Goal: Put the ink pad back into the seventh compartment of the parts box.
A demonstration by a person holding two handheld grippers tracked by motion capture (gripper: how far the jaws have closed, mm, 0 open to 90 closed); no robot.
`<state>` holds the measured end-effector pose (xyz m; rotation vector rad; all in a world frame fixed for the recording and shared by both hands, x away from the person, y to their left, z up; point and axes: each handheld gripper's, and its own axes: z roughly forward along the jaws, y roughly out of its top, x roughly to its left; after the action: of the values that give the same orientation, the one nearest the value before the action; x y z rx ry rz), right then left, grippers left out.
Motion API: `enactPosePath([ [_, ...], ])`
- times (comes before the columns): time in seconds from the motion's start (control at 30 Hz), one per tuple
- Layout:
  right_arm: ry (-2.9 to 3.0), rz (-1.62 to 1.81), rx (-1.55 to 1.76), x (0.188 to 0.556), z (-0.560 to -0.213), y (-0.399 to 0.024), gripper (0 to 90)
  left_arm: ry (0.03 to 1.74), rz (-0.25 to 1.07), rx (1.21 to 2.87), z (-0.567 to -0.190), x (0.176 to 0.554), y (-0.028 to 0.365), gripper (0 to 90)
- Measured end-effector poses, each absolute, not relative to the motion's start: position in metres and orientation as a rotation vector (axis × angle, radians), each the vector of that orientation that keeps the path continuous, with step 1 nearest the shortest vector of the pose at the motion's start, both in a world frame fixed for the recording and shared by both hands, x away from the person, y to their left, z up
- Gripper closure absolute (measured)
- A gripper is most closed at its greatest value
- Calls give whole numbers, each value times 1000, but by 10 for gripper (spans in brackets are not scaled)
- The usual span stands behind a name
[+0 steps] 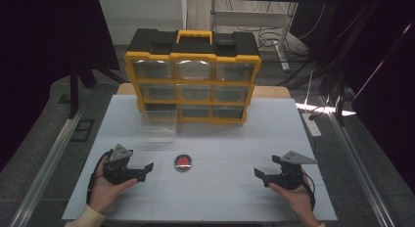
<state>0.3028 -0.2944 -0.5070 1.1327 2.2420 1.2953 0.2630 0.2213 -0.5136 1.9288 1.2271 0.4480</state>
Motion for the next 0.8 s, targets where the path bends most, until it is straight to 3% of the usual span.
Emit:
enactPosePath([
  [0.8, 2238, 1291, 1137, 302, -505, -299, 74, 1200, 441, 1940, -510, 256, 217, 74],
])
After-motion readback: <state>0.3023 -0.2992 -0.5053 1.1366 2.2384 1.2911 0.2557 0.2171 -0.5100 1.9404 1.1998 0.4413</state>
